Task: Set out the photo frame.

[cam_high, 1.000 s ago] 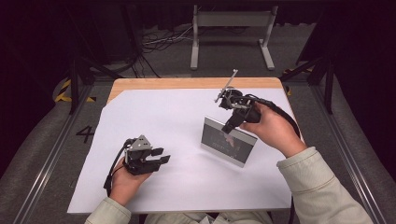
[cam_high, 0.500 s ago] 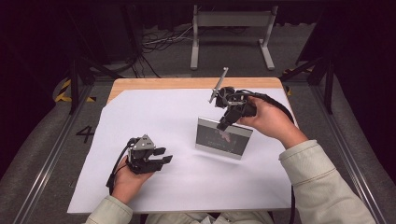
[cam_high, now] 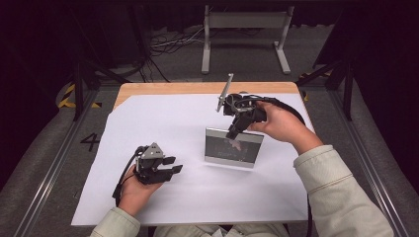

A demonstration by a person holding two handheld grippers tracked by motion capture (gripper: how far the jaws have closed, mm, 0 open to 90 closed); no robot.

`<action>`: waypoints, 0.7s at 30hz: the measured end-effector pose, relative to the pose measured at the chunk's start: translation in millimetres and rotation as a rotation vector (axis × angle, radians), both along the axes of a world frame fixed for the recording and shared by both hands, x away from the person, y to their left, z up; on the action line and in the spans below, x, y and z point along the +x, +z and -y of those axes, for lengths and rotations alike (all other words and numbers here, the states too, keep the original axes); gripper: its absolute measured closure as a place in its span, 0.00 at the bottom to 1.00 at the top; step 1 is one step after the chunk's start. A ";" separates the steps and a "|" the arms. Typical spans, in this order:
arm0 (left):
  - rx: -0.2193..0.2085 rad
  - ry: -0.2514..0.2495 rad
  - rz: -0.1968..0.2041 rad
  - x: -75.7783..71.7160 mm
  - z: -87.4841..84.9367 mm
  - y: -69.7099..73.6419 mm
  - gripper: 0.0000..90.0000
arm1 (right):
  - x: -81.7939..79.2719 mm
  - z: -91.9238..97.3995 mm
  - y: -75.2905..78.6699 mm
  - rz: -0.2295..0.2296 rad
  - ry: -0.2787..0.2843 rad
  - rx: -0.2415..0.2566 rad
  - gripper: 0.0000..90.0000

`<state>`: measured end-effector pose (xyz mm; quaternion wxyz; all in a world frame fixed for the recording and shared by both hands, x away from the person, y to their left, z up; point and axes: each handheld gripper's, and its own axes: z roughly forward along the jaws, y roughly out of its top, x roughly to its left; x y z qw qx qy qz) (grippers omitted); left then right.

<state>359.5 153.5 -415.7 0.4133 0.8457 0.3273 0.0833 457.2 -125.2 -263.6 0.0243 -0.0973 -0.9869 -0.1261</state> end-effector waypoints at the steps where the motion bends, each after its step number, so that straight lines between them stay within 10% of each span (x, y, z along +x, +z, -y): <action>1: 0.002 0.000 -0.001 -0.2 -0.1 0.1 0.63 | 0.0 -1.0 -0.5 0.002 0.007 -0.006 0.93; 21: 0.010 0.015 0.005 -4.8 -6.9 -1.4 0.63 | 14.2 -3.7 -15.6 -0.048 0.058 -0.052 0.93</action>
